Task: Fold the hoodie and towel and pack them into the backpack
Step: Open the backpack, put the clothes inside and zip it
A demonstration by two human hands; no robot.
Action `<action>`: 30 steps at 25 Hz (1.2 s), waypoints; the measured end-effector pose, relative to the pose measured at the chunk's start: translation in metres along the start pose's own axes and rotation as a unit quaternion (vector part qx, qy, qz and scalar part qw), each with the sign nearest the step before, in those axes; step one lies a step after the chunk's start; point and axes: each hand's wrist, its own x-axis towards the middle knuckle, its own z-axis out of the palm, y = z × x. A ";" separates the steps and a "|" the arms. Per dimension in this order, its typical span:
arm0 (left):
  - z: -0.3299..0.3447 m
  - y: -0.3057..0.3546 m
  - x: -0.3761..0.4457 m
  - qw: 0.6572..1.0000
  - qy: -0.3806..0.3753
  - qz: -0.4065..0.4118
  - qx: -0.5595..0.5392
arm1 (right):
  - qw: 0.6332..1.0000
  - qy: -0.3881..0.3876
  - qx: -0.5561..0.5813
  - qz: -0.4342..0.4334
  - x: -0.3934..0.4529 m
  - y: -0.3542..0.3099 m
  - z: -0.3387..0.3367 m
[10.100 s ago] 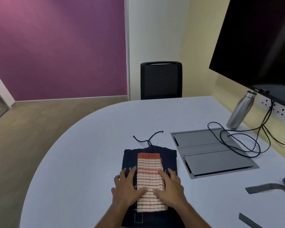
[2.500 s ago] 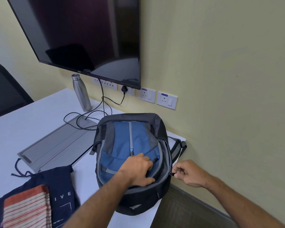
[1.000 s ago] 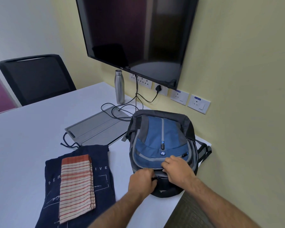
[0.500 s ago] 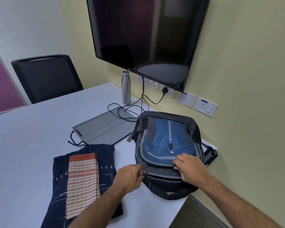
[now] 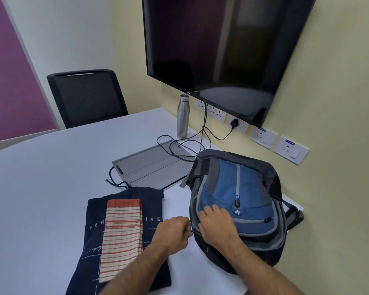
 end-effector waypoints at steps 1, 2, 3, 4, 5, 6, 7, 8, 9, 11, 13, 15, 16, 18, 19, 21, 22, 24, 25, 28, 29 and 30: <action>0.000 -0.001 0.000 1.000 -0.001 0.001 0.000 | 1.000 -0.014 -0.003 0.015 0.007 -0.005 -0.001; 0.000 -0.002 0.000 1.000 -0.001 0.001 0.000 | 0.999 -0.019 0.000 0.025 0.012 -0.009 -0.002; 0.000 -0.003 0.001 1.000 -0.004 0.000 0.001 | 0.999 -0.012 0.018 0.030 0.015 -0.009 -0.003; -0.001 -0.005 0.002 1.000 -0.004 -0.001 0.004 | 0.999 0.002 0.041 0.028 0.017 -0.009 -0.004; -0.002 -0.006 0.003 1.000 -0.004 0.000 0.007 | 0.998 0.014 0.058 0.029 0.018 -0.006 -0.007; -0.003 -0.006 0.006 1.000 -0.002 0.001 0.011 | 0.996 0.024 0.076 0.034 0.019 -0.001 -0.010; -0.006 -0.006 0.010 1.000 0.003 0.000 0.016 | 0.994 0.039 0.089 0.040 0.019 0.004 -0.014; -0.009 -0.006 0.015 1.000 0.010 -0.003 0.023 | 0.993 0.050 0.097 0.042 0.020 0.009 -0.018; -0.013 -0.006 0.022 0.999 0.016 -0.007 0.033 | 0.992 0.058 0.103 0.044 0.020 0.015 -0.022; -0.020 -0.004 0.037 0.998 0.021 -0.010 0.060 | 0.990 0.076 0.108 0.044 0.020 0.022 -0.028; -0.025 -0.004 0.053 0.995 0.019 -0.005 0.097 | 0.988 0.097 0.113 0.041 0.022 0.028 -0.031; -0.029 -0.006 0.070 0.992 0.010 -0.006 0.130 | 0.986 0.113 0.121 0.036 0.023 0.033 -0.032; -0.031 -0.007 0.078 0.989 0.006 -0.007 0.146 | 0.985 0.118 0.125 0.033 0.024 0.035 -0.032; -0.036 -0.009 0.095 0.984 0.003 -0.012 0.177 | 0.983 0.124 0.133 0.024 0.025 0.038 -0.029; -0.037 -0.009 0.104 0.981 0.002 -0.013 0.193 | 0.982 0.127 0.140 0.019 0.025 0.040 -0.027; -0.038 -0.010 0.122 0.975 -0.004 -0.016 0.222 | 0.978 0.136 0.155 0.009 0.024 0.043 -0.022; -0.037 -0.010 0.131 0.972 -0.008 -0.018 0.234 | 0.977 0.141 0.162 0.006 0.024 0.045 -0.020; -0.035 -0.009 0.148 0.967 -0.010 -0.018 0.254 | 0.973 0.152 0.174 0.002 0.024 0.048 -0.016; -0.034 -0.008 0.156 0.965 -0.008 -0.018 0.262 | 0.971 0.158 0.178 0.000 0.024 0.050 -0.014; -0.028 -0.005 0.176 0.958 -0.001 -0.021 0.285 | 0.968 0.169 0.184 -0.009 0.023 0.052 -0.007; -0.025 -0.004 0.180 0.957 0.002 -0.026 0.289 | 0.968 0.171 0.185 -0.010 0.023 0.053 -0.005; -0.021 -0.003 0.184 0.956 0.004 -0.032 0.291 | 0.968 0.171 0.184 -0.011 0.023 0.054 -0.002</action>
